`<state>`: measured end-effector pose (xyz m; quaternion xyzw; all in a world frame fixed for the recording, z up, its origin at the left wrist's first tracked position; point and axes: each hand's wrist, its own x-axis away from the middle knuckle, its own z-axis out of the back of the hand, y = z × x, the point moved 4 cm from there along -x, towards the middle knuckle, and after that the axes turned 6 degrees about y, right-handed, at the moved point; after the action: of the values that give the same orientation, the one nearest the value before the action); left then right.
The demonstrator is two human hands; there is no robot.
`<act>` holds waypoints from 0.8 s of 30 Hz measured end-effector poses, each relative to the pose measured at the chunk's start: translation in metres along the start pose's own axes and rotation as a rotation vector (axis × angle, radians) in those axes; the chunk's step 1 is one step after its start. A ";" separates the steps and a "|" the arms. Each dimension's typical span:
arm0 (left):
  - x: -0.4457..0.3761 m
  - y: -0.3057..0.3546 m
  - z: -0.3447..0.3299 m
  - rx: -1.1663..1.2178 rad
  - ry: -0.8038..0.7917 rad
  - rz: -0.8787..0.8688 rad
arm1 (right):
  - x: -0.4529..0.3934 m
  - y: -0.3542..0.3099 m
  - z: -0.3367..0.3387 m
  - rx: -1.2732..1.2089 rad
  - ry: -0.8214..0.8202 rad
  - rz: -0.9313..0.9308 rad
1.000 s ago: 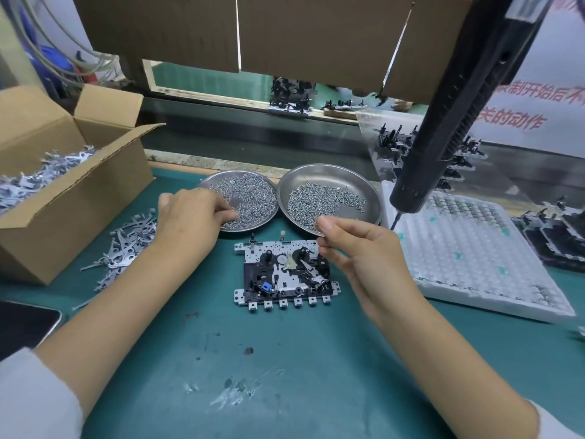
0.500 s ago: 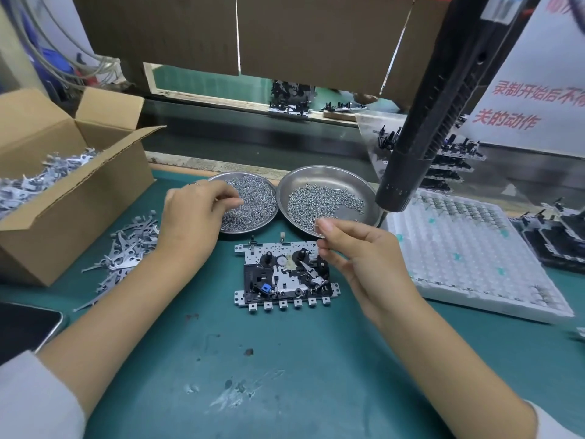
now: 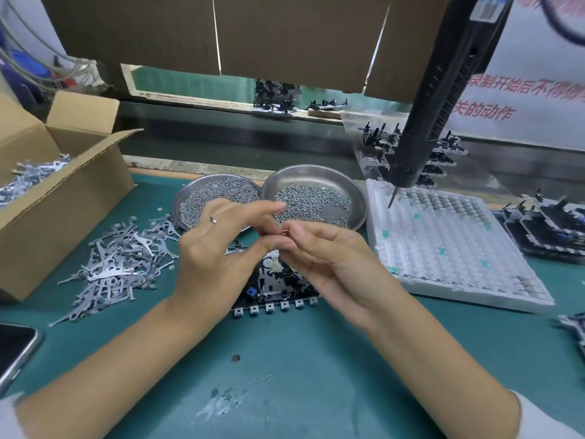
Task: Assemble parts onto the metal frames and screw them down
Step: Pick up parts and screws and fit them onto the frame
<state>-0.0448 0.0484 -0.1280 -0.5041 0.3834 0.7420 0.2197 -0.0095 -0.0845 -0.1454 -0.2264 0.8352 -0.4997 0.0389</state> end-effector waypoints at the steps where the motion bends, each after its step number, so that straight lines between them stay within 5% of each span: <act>1: 0.000 0.000 0.000 -0.003 0.004 -0.004 | 0.000 0.000 0.000 -0.006 -0.002 0.000; 24: 0.000 0.007 0.000 -0.009 0.009 -0.069 | 0.002 -0.003 0.001 -0.044 -0.056 -0.135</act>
<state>-0.0494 0.0440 -0.1259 -0.5213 0.3634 0.7335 0.2412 -0.0104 -0.0874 -0.1429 -0.2970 0.8273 -0.4762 0.0234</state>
